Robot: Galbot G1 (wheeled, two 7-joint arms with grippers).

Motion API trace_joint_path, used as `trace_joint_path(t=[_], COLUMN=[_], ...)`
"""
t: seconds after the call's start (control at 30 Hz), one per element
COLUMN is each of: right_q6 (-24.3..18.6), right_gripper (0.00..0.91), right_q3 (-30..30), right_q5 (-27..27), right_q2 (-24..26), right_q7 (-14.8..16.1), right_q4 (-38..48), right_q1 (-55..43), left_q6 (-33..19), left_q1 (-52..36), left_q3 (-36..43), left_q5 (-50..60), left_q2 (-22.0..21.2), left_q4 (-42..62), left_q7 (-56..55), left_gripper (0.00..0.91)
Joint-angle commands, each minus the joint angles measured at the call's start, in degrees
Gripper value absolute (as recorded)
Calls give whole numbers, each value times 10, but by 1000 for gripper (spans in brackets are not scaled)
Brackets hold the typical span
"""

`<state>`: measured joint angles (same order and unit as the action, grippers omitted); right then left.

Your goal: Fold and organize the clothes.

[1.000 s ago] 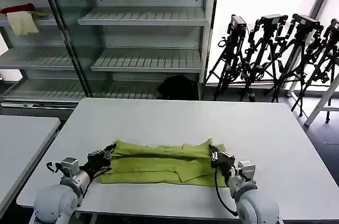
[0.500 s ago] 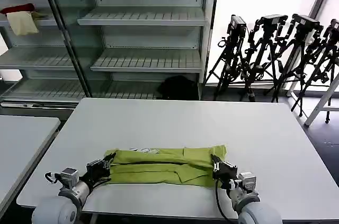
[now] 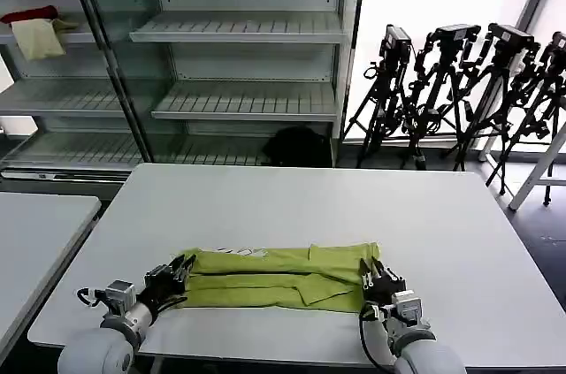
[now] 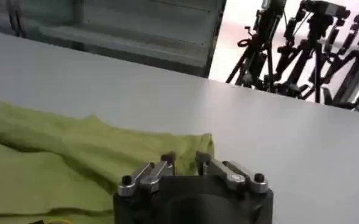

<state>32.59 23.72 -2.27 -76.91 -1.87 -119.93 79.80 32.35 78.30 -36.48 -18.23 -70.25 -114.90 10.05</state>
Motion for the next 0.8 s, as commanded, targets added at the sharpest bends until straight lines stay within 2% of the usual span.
trace_joint_path(t=[0.03, 0.13, 0.2, 0.23, 0.27, 0.33, 0.4, 0.5, 0.7, 0.73, 0.77, 0.8], right_q6=[-12, -20, -39, -48, -70, -94, -109, -102, -80, -80, -80, -80], right_gripper=[907, 907, 907, 907, 907, 907, 907, 907, 907, 907, 907, 907], right_q3=[-1, 7, 17, 21, 31, 55, 81, 101, 121, 121, 121, 121], right_q5=[-111, -101, -53, -21, 76, 163, 212, 251, 265, 265, 264, 263], right_q2=[-3, -3, -4, -4, -4, -6, -8, 2, 11, 10, 9, 8], right_q7=[2, 3, 3, 3, 5, 6, 7, -3, -4, -4, -3, -2], right_q4=[3, -6, -25, -33, -48, -73, -88, -99, -101, -100, -100, -100], right_q1=[6, 10, 12, 11, 7, -9, -37, -70, -93, -92, -90, -87], left_q6=[-5, -18, -20, -23, -27, -28, -33, -38, -36, -35, -29, -23], left_q1=[1, 3, 9, 19, 26, 47, 66, 85, 95, 94, 91, 86], left_q3=[-8, -16, -20, -22, -21, -20, -14, -5, 7, 7, 9, 11], left_q5=[-26, -59, -59, -51, -44, -32, -23, -11, -7, -6, -2, -1], left_q2=[-6, -12, -20, -22, -23, -36, -47, -64, -75, -75, -77, -79], left_q4=[-18, -34, -40, -43, -44, -46, -49, -51, -52, -52, -50, -45], left_q7=[-16, -39, -63, -76, -90, -108, -126, -143, -160, -160, -162, -169], left_gripper=[907, 907, 907, 907, 907, 907, 907, 907, 907, 867, 705, 584])
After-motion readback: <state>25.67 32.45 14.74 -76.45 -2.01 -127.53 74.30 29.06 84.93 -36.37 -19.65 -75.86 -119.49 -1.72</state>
